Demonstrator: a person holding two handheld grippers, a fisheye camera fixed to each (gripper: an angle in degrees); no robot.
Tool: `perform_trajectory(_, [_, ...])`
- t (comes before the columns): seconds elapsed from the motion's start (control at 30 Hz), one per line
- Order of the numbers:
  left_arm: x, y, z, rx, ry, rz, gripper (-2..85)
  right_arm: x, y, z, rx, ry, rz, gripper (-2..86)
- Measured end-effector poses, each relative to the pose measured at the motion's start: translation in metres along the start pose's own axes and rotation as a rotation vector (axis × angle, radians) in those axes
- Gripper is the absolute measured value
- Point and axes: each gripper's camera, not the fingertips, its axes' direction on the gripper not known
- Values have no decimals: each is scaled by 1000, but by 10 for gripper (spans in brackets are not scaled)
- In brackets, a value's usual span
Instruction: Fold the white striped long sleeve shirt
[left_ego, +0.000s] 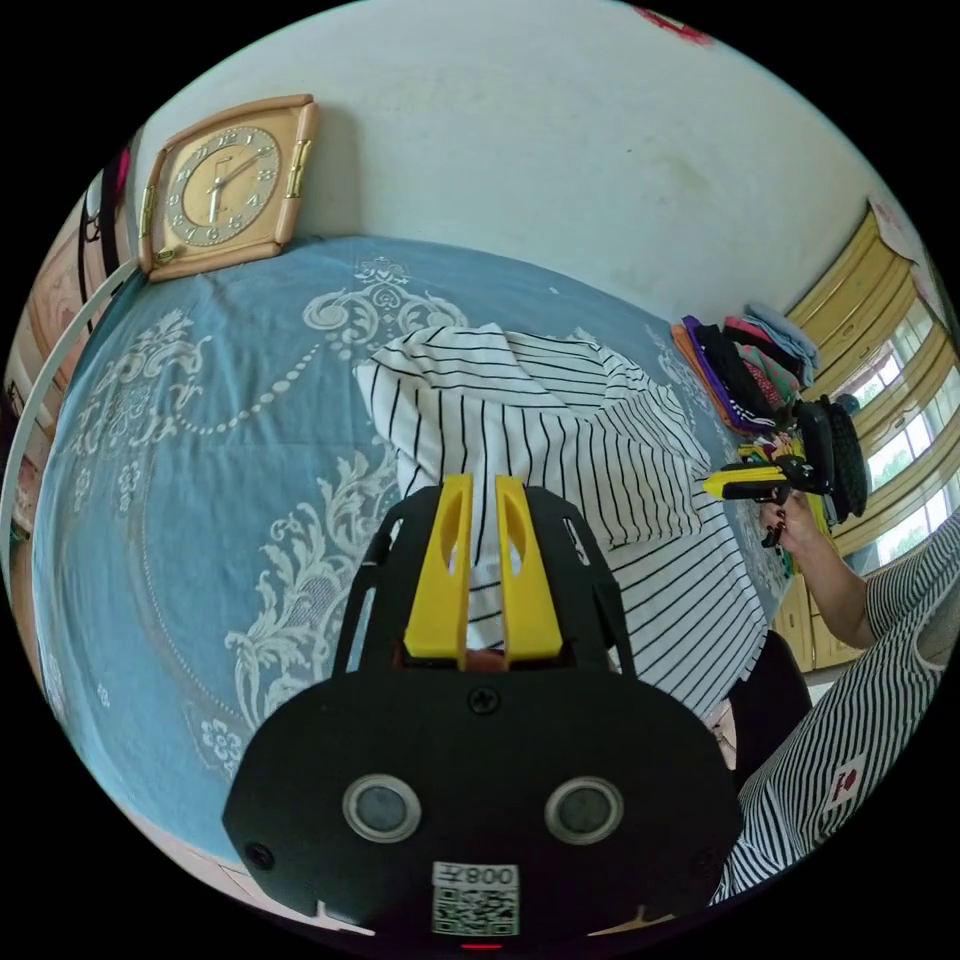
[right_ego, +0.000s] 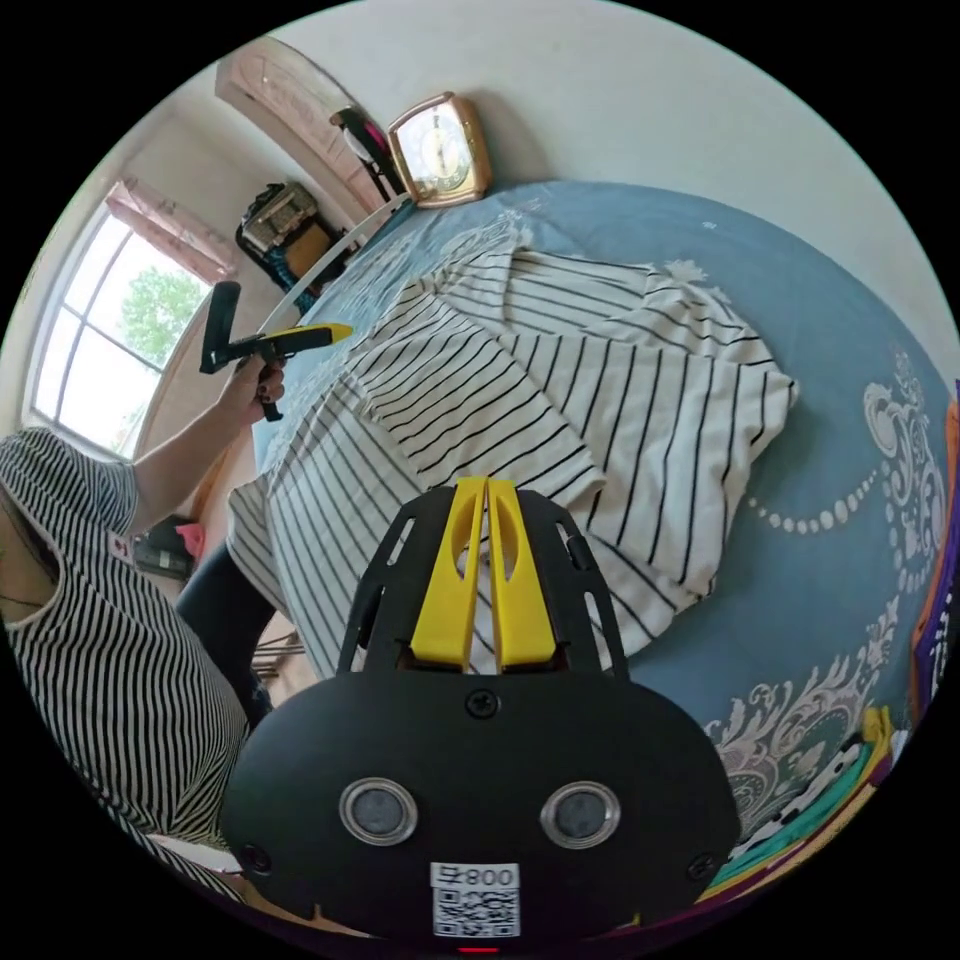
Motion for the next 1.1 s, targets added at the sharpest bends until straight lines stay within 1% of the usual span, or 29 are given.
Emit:
perform_trajectory(0.07, [-3,-8,6,0,-3,-6,29,9,-7,-2,0,69,16,1])
perform_trajectory(0.2, [-19,-20,21,-39,-77,-51,14,17,-10,13,-90,178,36,1])
perform_trajectory(0.27, [-25,-19,31,-107,-124,-46,9,11,-2,12,-69,225,13,2])
perform_trajectory(0.3, [-28,-16,28,-77,-111,-40,7,6,3,11,-62,255,-4,2])
perform_trajectory(0.4, [-33,-15,18,-83,-95,-58,4,-1,12,4,-45,307,-33,2])
perform_trajectory(0.53, [-37,-13,-1,-22,-131,-68,3,3,24,-9,-26,298,-23,2])
perform_trajectory(0.6, [-45,-13,5,-74,-154,-86,3,5,30,-15,-12,294,-12,2])
perform_trajectory(0.67, [-49,-9,5,-61,-146,-74,2,3,38,-19,6,313,-15,2])
perform_trajectory(0.77, [-50,-4,-8,-92,-139,-100,2,-2,52,-26,40,362,-36,2])
perform_trajectory(0.87, [-39,12,-35,-38,-137,-69,1,0,58,-35,35,379,-25,2])
perform_trajectory(0.93, [-31,29,-56,4,-112,-56,1,8,61,-46,24,354,25,2])
perform_trajectory(1.0, [-26,43,-68,16,-92,-47,2,14,65,-58,30,351,66,2])
perform_trajectory(1.1, [-18,66,-76,-18,-89,-25,2,11,79,-86,95,361,90,2])
